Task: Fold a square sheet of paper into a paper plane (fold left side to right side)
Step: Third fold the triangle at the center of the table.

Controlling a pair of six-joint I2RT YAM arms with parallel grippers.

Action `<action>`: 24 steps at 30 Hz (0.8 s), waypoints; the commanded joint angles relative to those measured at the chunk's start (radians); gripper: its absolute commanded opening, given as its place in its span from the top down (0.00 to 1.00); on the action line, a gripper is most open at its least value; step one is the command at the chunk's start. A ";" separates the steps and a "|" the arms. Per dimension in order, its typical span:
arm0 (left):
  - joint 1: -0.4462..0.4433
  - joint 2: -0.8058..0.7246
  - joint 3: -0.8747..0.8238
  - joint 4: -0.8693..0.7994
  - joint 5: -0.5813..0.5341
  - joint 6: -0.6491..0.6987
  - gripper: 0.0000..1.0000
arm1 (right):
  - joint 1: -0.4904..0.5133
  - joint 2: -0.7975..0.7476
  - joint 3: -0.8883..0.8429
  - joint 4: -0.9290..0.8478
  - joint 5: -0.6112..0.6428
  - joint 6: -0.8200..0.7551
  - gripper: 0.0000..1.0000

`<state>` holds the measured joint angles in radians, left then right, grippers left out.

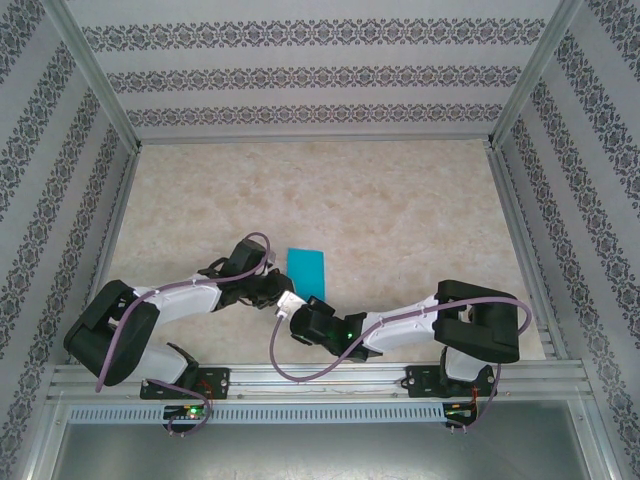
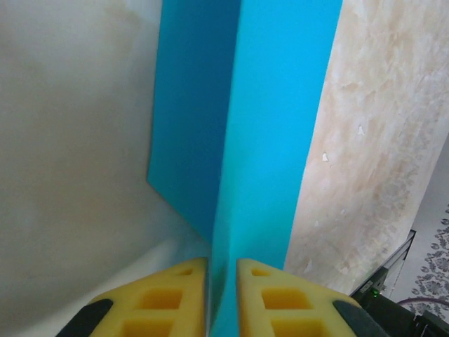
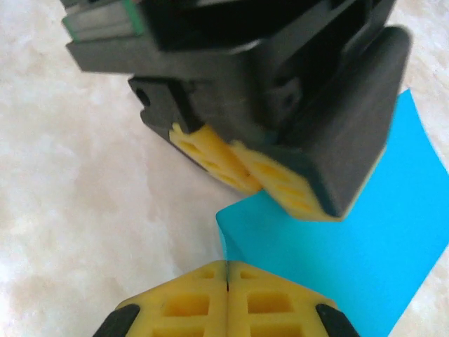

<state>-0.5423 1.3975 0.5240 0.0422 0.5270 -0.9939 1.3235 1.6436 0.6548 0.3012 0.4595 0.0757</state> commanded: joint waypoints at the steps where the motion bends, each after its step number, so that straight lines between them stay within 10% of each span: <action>1: 0.015 -0.030 0.036 -0.073 0.008 0.057 0.77 | -0.018 -0.047 -0.037 0.003 -0.050 0.056 1.00; 9: 0.083 -0.103 0.097 -0.216 0.009 0.171 0.65 | -0.058 -0.107 -0.115 0.048 -0.156 0.141 1.00; 24: 0.045 0.201 0.302 -0.162 0.146 0.308 0.84 | -0.143 -0.178 -0.274 0.268 -0.347 0.306 1.00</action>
<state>-0.4786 1.5543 0.7738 -0.1234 0.6338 -0.7452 1.1877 1.4803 0.3958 0.4984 0.1604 0.3340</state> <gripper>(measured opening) 0.161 0.043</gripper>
